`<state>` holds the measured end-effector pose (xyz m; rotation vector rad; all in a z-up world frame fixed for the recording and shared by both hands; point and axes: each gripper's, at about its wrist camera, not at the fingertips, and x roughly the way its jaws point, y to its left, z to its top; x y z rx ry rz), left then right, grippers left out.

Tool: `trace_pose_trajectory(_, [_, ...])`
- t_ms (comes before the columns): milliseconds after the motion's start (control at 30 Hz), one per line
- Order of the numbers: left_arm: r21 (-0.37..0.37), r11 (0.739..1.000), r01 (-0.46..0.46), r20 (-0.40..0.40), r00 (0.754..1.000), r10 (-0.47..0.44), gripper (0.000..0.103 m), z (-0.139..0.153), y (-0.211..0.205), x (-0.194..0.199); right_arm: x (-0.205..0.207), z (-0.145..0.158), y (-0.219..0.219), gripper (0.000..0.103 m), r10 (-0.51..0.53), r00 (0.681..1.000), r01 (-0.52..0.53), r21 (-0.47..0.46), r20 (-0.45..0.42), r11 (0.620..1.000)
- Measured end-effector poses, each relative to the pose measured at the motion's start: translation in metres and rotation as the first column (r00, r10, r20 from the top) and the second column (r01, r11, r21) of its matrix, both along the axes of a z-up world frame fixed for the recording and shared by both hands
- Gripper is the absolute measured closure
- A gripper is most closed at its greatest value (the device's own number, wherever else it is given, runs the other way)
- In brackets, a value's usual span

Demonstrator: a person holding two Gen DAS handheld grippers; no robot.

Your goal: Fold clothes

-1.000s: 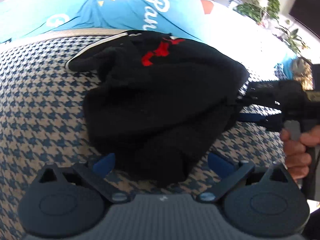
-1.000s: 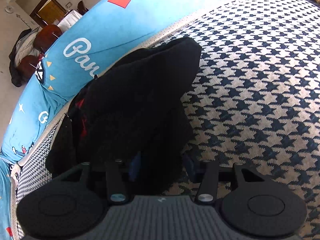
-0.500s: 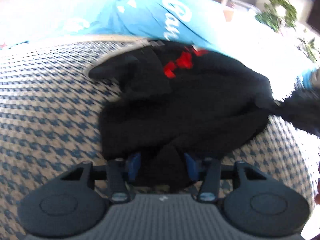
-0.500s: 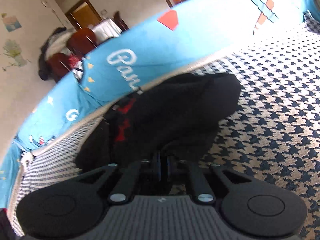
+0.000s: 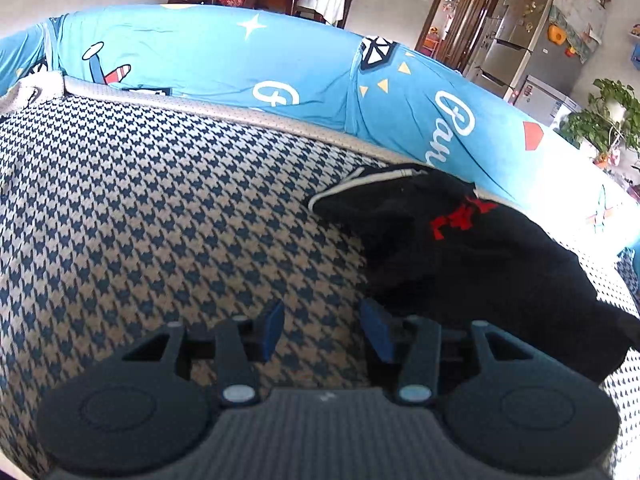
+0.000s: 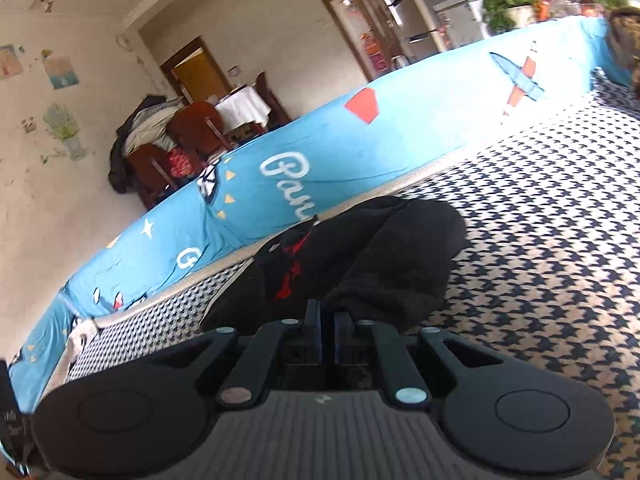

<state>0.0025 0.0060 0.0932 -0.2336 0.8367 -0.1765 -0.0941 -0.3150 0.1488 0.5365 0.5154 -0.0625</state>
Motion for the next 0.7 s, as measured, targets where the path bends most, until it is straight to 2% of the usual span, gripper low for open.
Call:
trace_pose_trajectory(100, [0.017,0.999,0.027,-0.009,1.000,-0.027,0.050,-0.005,-0.003,-0.011,-0.008,0.001,-0.011,0.091,-0.064,0.998,0.064,0.029,0.007,0.998])
trace_pose_trajectory(300, [0.060,0.997,0.057,-0.020,0.998,-0.056,0.036,-0.016,-0.009,-0.029,-0.017,-0.004,-0.018,0.090,-0.154,0.987,0.154,0.008,-0.043,0.988])
trace_pose_trajectory(400, [0.082,0.995,0.060,-0.012,0.998,-0.059,0.029,-0.018,-0.009,-0.030,-0.017,-0.008,-0.015,0.088,-0.173,0.979,0.165,-0.074,-0.112,0.983])
trace_pose_trajectory(500, [0.083,0.995,0.056,-0.014,0.998,-0.055,0.026,-0.019,-0.006,-0.029,-0.019,-0.013,-0.008,0.086,-0.119,0.986,0.111,-0.071,-0.115,0.991])
trace_pose_trajectory(600, [0.077,0.996,0.052,-0.026,0.998,-0.050,0.024,-0.022,-0.004,-0.028,-0.017,-0.016,0.010,0.085,-0.016,0.993,0.007,-0.077,-0.114,0.997])
trace_pose_trajectory(700, [0.080,0.995,0.054,-0.037,0.998,-0.051,0.023,-0.026,-0.005,-0.027,-0.012,-0.023,0.032,0.084,0.097,0.986,-0.109,-0.086,-0.136,0.990])
